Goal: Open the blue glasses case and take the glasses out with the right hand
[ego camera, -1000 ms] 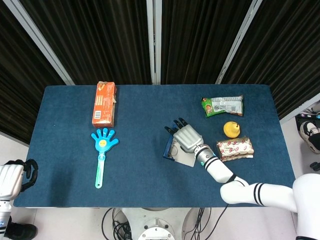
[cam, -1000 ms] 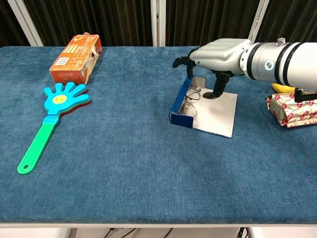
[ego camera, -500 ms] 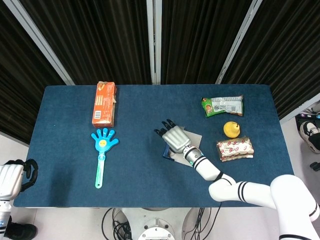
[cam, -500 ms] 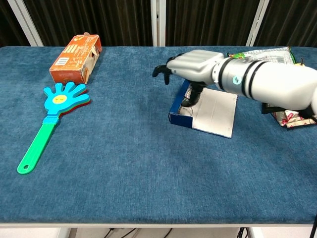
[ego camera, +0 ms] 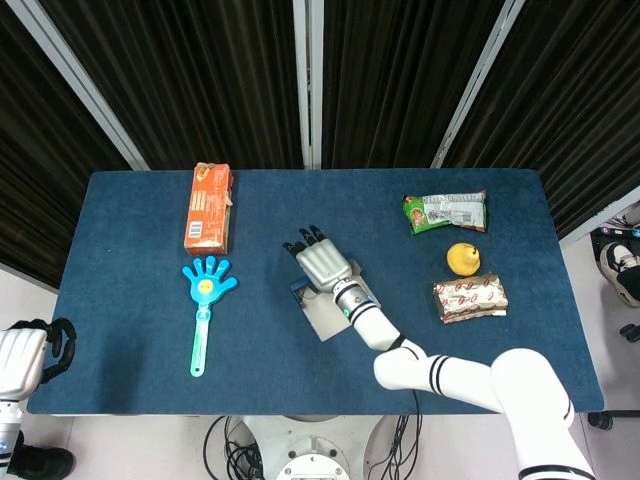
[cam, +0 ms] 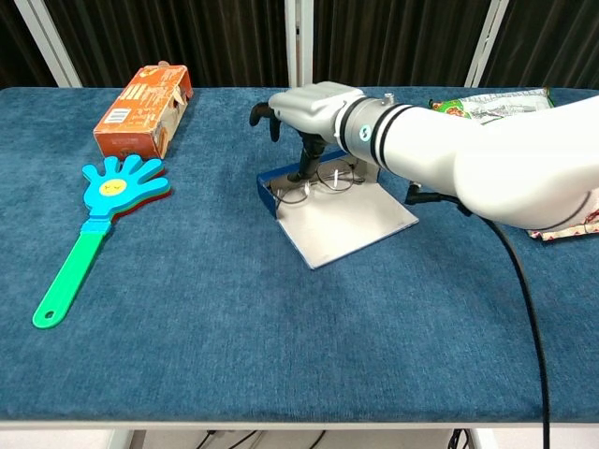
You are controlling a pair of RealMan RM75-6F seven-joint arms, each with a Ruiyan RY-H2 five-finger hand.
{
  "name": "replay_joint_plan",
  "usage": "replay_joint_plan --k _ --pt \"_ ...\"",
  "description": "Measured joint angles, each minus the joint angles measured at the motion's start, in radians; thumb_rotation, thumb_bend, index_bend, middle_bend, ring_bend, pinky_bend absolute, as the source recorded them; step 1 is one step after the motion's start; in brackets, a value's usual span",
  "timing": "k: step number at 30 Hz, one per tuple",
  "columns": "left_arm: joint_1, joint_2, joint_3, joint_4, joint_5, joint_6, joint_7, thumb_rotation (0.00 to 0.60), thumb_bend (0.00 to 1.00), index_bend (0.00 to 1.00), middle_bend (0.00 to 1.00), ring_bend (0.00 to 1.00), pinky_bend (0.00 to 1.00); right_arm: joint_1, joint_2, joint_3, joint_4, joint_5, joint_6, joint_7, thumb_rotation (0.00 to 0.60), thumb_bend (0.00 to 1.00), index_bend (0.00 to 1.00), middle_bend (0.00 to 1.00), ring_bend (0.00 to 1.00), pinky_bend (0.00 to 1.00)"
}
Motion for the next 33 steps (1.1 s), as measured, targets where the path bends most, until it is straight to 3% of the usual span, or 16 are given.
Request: replay_joint_plan --k 7,14,33 --pt "-0.001 0.002 0.000 -0.004 -0.001 -0.003 0.005 0.600 0.36 0.69 0.71 0.55 0.50 -0.007 0.063 0.003 -0.063 0.071 -0.050 -0.007 0.600 0.32 0.21 0.26 0.00 0.00" --pt "-0.001 0.000 0.000 -0.005 -0.003 -0.002 0.014 0.600 0.36 0.69 0.71 0.55 0.50 -0.026 0.178 -0.043 -0.155 0.122 -0.095 0.016 0.600 0.34 0.30 0.26 0.00 0.00" --pt "-0.001 0.002 0.001 -0.004 -0.002 -0.002 0.007 0.600 0.36 0.69 0.71 0.55 0.50 0.006 0.152 -0.078 -0.081 0.145 -0.097 0.063 0.600 0.36 0.42 0.27 0.00 0.00"
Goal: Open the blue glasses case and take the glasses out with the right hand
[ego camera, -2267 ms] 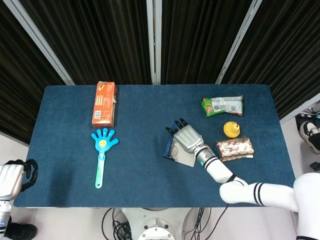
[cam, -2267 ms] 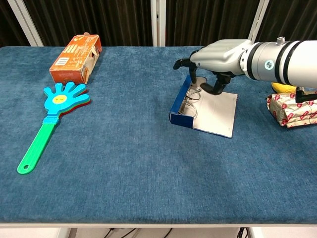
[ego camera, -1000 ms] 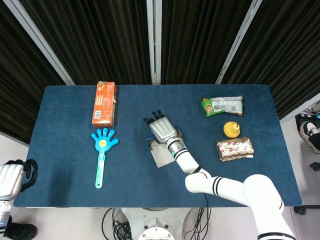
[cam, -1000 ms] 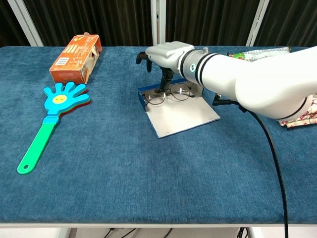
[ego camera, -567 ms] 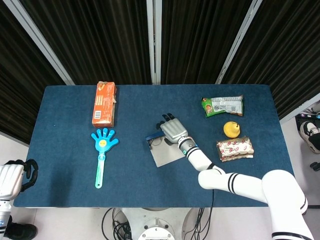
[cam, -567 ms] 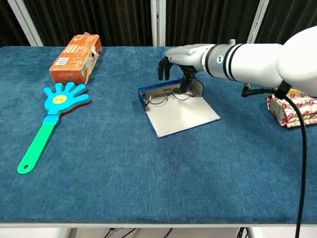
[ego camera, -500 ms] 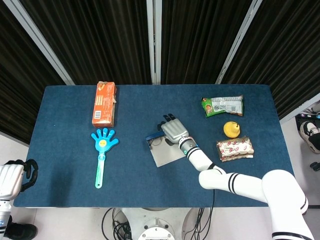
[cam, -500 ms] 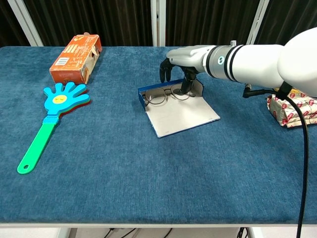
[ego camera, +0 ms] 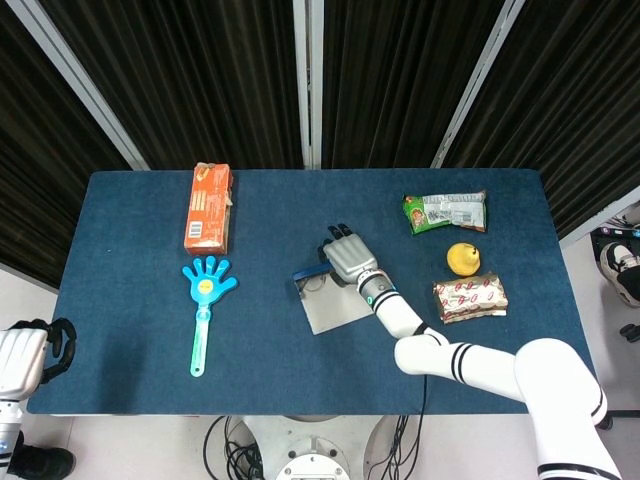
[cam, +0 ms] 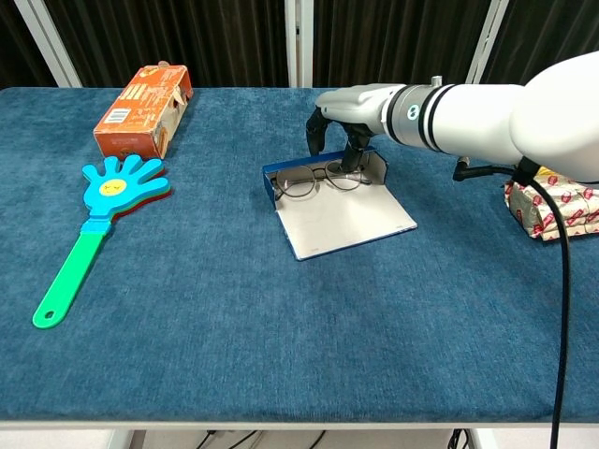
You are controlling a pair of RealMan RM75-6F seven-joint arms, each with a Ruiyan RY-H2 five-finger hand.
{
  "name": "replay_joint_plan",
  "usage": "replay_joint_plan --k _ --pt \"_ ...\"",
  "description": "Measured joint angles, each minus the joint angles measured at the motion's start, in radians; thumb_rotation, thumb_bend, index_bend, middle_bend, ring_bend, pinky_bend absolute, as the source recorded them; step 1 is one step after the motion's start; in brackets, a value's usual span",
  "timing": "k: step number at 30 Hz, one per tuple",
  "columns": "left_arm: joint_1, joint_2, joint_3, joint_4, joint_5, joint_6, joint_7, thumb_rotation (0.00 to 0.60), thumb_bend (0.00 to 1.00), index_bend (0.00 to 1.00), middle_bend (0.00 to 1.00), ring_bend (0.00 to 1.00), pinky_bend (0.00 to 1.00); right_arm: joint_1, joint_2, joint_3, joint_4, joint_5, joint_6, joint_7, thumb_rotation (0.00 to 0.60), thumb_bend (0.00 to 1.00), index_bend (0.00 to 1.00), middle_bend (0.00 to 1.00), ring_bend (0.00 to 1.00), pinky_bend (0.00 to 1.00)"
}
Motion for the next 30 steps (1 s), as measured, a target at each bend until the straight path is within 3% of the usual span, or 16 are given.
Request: replay_joint_plan --k 30 --pt "-0.001 0.002 0.001 0.000 0.001 -0.003 -0.005 0.600 0.36 0.69 0.71 0.55 0.49 0.026 -0.020 -0.016 0.034 0.013 -0.006 0.029 0.600 0.45 0.46 0.28 0.00 0.00"
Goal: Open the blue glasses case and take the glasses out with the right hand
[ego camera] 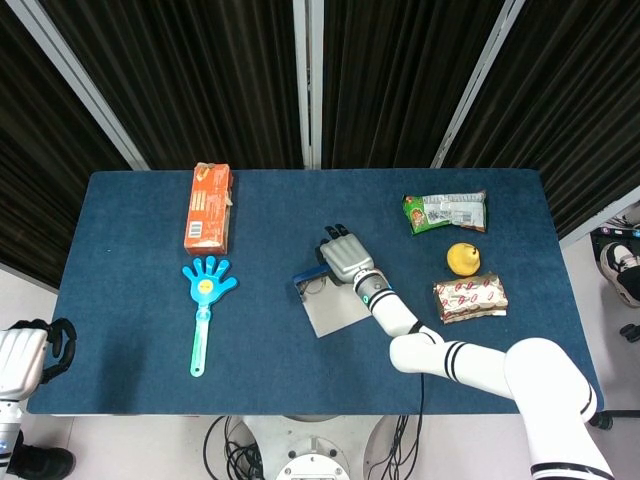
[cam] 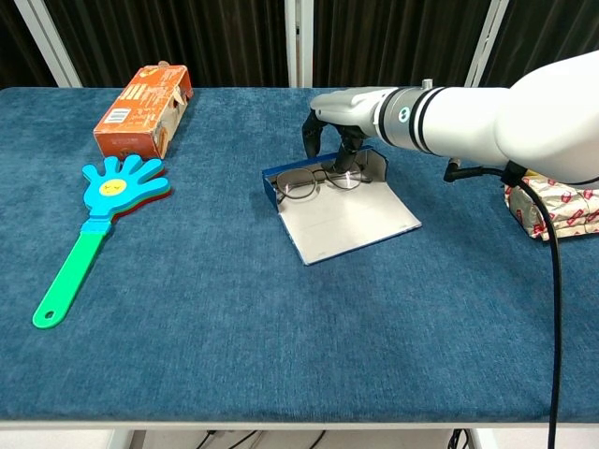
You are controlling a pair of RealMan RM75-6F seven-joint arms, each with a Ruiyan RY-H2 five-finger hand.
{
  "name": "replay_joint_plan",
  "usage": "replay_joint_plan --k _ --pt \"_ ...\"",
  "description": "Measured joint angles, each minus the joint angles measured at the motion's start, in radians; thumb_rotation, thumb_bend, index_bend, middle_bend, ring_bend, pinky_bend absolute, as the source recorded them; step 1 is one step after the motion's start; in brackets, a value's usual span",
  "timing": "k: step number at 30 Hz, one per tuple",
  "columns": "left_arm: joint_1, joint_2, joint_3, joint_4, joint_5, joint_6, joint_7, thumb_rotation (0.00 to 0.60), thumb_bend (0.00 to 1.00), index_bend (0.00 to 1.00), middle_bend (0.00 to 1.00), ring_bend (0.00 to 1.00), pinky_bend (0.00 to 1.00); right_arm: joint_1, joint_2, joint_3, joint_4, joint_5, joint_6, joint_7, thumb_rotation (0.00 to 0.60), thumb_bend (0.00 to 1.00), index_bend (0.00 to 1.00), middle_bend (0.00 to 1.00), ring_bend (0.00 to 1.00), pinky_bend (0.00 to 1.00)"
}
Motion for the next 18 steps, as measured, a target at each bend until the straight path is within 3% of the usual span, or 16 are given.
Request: replay_joint_plan --k 11,18 --pt "0.000 0.001 0.000 -0.001 0.000 -0.001 -0.002 0.600 0.36 0.69 0.71 0.55 0.49 -0.008 0.001 -0.003 -0.017 -0.034 0.045 0.005 0.600 0.48 0.53 0.28 0.00 0.00" --pt "-0.001 0.003 0.001 -0.001 0.001 -0.002 -0.004 0.600 0.36 0.69 0.71 0.55 0.49 -0.056 -0.032 -0.026 -0.025 -0.181 0.218 0.016 0.600 0.48 0.58 0.31 0.03 0.00"
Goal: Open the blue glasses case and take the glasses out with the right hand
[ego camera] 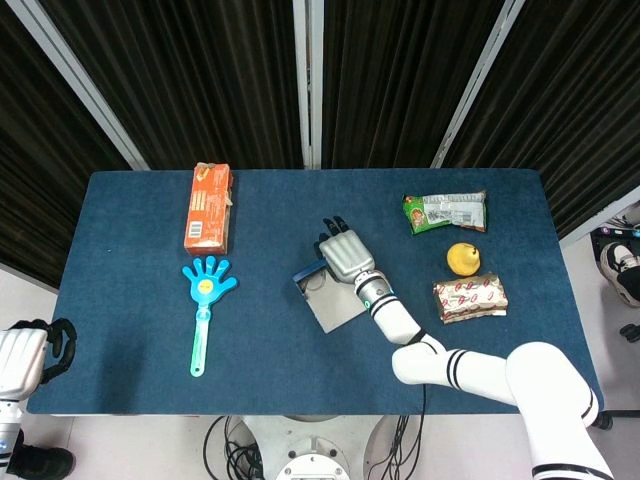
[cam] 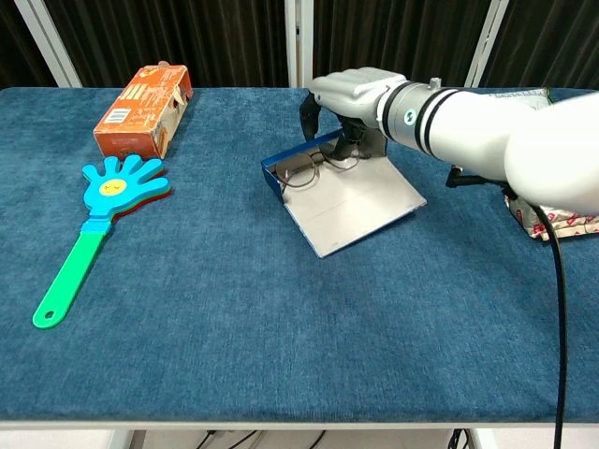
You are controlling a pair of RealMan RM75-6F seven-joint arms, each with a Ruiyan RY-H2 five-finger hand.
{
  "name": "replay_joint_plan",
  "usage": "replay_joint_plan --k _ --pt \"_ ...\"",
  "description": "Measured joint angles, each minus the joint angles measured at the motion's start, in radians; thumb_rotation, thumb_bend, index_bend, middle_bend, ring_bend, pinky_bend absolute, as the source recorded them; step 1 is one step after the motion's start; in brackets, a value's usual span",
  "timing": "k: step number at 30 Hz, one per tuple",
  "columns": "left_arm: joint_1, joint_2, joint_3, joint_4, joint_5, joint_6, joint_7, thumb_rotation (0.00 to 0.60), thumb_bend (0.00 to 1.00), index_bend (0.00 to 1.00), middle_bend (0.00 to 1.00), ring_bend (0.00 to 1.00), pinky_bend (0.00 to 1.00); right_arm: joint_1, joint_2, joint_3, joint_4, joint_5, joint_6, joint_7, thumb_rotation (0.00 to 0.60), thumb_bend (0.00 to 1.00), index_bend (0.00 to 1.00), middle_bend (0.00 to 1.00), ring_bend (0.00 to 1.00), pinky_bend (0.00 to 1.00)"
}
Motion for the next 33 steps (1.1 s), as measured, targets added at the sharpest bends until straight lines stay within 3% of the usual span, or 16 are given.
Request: replay_joint_plan --k 7,13,21,33 --pt "0.000 0.000 0.000 0.000 0.000 0.000 0.002 0.600 0.36 0.69 0.71 0.55 0.48 -0.091 -0.095 -0.047 0.090 -0.252 0.249 0.090 0.600 0.49 0.61 0.33 0.05 0.00" --pt "0.000 -0.001 0.000 0.000 0.000 0.001 0.004 0.600 0.36 0.69 0.71 0.55 0.48 -0.157 -0.182 -0.078 0.245 -0.389 0.368 0.169 0.600 0.50 0.61 0.33 0.05 0.00" --pt "0.000 -0.001 0.000 0.000 0.000 0.001 0.004 0.600 0.36 0.69 0.71 0.55 0.48 -0.207 -0.256 -0.082 0.392 -0.473 0.395 0.221 0.600 0.50 0.61 0.34 0.05 0.00" --pt "0.000 -0.001 0.000 0.000 0.000 0.001 0.005 0.600 0.36 0.69 0.71 0.55 0.48 -0.212 -0.287 -0.032 0.447 -0.518 0.379 0.239 0.600 0.50 0.60 0.33 0.05 0.00"
